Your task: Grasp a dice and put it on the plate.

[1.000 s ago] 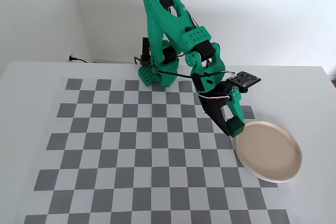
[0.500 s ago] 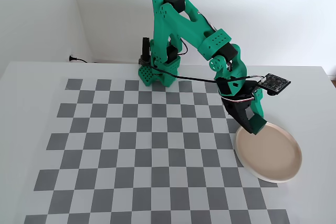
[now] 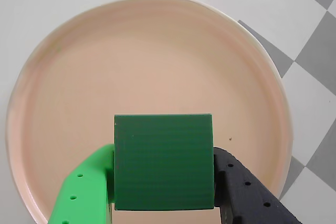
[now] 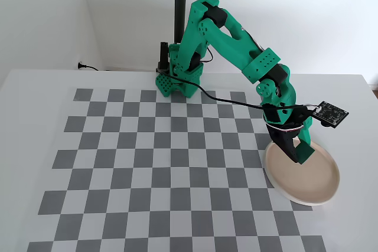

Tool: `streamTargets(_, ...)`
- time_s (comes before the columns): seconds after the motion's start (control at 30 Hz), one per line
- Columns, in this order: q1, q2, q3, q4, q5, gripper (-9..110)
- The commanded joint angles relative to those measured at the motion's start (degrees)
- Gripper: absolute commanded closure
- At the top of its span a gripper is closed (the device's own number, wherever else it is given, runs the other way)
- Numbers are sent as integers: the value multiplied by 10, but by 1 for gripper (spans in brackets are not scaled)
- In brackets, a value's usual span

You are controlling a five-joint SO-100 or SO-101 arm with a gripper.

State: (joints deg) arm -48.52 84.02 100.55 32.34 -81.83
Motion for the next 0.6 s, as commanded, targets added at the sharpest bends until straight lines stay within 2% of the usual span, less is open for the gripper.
streamTargets(0.0,-7,1,-78,-22,5,95)
streamTargets(0.17,-9,-4,-91,-26,7,90)
streamTargets(0.57,-4,33,-106,-4,7,88)
